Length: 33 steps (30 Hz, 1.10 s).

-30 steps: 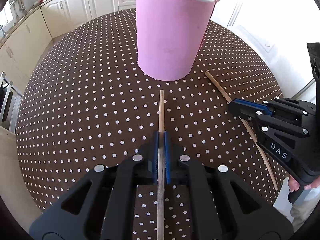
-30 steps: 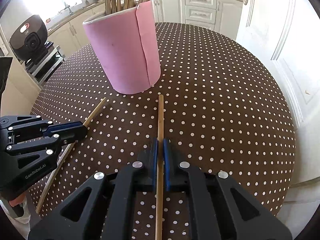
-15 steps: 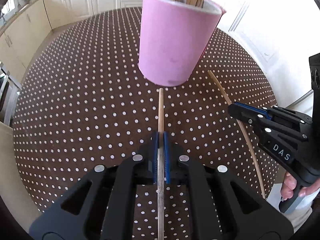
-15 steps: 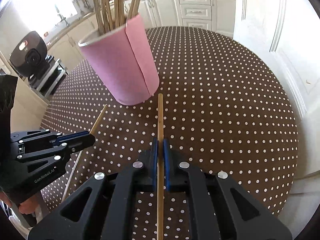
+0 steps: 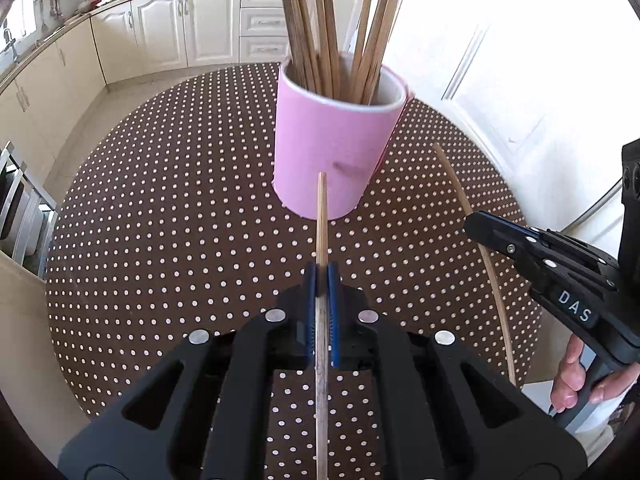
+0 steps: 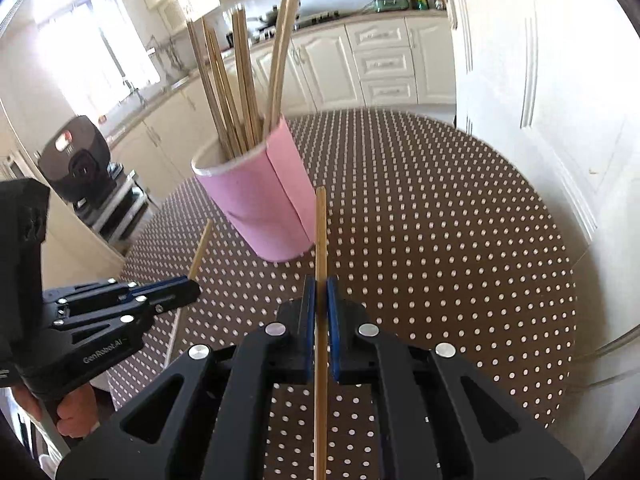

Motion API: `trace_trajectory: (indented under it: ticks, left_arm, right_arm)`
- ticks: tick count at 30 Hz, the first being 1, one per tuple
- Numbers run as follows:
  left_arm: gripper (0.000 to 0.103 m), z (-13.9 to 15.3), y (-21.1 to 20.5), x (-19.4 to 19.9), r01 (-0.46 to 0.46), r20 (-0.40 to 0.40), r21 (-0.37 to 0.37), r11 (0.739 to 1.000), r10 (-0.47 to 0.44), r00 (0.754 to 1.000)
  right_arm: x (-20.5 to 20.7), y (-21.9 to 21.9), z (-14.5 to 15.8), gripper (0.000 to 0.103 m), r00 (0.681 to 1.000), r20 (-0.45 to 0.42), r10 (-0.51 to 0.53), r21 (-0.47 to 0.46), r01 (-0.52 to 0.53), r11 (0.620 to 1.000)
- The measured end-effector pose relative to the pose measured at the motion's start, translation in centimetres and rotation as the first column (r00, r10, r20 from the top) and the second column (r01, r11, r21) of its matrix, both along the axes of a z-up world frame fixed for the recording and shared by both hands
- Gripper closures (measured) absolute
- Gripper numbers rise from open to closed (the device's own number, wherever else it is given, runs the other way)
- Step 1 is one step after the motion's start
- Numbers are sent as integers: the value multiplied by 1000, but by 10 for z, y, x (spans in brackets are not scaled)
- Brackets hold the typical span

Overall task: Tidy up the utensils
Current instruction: 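Lift both held chopsticks upright above the pink cup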

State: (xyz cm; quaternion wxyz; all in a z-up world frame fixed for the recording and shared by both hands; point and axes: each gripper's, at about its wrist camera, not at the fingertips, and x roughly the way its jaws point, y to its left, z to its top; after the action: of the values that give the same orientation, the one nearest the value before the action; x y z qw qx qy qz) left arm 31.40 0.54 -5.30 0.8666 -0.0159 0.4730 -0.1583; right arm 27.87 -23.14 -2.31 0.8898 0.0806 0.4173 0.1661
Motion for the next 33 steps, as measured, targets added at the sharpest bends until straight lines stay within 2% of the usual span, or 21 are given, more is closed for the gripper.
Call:
trace_trajectory:
  ticks: [8, 15, 23, 27, 33]
  left_arm:
    - [97, 35, 14, -22, -21, 65, -21, 1000, 23, 998]
    - [97, 68, 28, -38, -50, 142, -38, 998, 55, 988]
    - [97, 101, 28, -55, -75, 225, -60, 995, 87, 971]
    - [97, 110, 22, -57, -85, 251, -66, 994, 99, 963]
    - [97, 120, 24, -58, -94, 279, -79, 992, 113, 954]
  right_arm:
    - [-13, -5, 33, 98, 989, 138, -50, 45, 44, 998]
    - [-15, -4, 50, 98, 975, 206, -86, 90, 68, 994]
    - [-20, -2, 69, 98, 939, 308, -150, 119, 119, 986]
    - [-22, -1, 76, 98, 915, 366, -172, 123, 136, 983]
    - [-20, -4, 83, 98, 896, 403, -187, 151, 136, 979]
